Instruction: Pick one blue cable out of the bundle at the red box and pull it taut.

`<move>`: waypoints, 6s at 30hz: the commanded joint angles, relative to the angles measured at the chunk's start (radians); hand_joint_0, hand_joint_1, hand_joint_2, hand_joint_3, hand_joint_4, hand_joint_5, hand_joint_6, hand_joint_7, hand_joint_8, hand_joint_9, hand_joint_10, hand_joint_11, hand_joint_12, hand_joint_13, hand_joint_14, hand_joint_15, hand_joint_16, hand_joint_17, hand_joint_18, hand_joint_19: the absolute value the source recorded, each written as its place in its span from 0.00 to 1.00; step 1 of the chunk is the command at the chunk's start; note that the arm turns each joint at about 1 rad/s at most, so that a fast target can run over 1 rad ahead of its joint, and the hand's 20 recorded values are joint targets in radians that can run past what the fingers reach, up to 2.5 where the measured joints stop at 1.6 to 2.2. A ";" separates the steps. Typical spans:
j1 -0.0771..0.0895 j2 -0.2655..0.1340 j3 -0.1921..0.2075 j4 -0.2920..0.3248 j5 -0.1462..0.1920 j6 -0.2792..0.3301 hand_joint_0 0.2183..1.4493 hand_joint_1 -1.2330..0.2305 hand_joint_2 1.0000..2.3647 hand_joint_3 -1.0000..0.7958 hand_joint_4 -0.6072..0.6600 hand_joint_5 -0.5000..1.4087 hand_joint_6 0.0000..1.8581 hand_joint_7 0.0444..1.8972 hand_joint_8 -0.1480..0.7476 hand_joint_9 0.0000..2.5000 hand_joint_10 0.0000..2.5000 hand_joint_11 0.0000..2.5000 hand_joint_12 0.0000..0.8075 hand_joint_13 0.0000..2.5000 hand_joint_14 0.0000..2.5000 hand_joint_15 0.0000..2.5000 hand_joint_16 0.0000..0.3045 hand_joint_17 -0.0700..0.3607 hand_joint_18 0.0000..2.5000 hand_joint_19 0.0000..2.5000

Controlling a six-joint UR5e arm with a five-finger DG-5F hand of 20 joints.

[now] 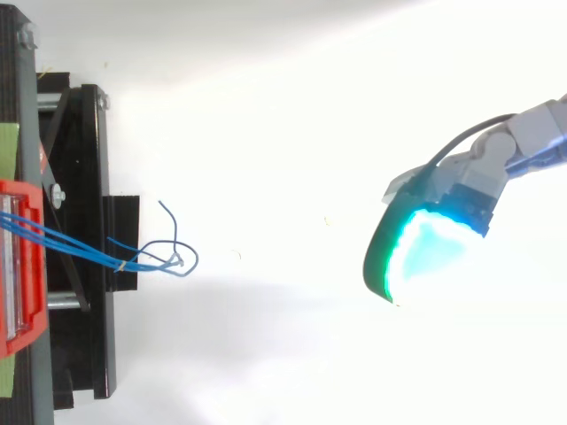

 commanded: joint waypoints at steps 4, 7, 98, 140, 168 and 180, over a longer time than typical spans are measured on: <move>0.002 0.000 0.000 0.032 0.001 -0.004 0.19 0.41 0.00 0.28 0.67 0.15 0.27 0.35 0.48 0.12 0.00 0.01 0.45 0.10 0.00 0.05 0.20 0.48 0.05 0.07; 0.002 -0.013 0.000 0.032 0.001 -0.007 0.19 0.42 0.00 0.28 0.67 0.15 0.27 0.36 0.48 0.12 0.00 0.02 0.45 0.10 0.00 0.05 0.20 0.48 0.05 0.07; -0.007 -0.586 0.397 0.219 0.105 0.018 0.23 0.42 0.00 0.28 0.71 0.17 0.27 0.36 0.49 0.18 0.00 0.04 0.43 0.13 0.00 0.05 0.18 0.45 0.09 0.09; 0.006 -0.594 0.412 0.246 0.092 0.019 0.34 0.32 0.01 0.39 0.62 0.18 0.34 0.57 0.47 0.16 0.00 0.06 0.40 0.11 0.00 0.05 0.17 0.43 0.08 0.08; 0.019 -0.652 0.414 0.387 0.092 0.010 0.27 0.36 0.00 0.28 0.69 0.20 0.27 0.61 0.49 0.18 0.00 0.06 0.41 0.13 0.00 0.06 0.17 0.43 0.09 0.09; 0.016 -0.652 0.423 0.391 0.088 0.021 0.29 0.37 0.00 0.30 0.67 0.21 0.27 0.64 0.49 0.19 0.00 0.06 0.41 0.13 0.00 0.06 0.16 0.42 0.10 0.10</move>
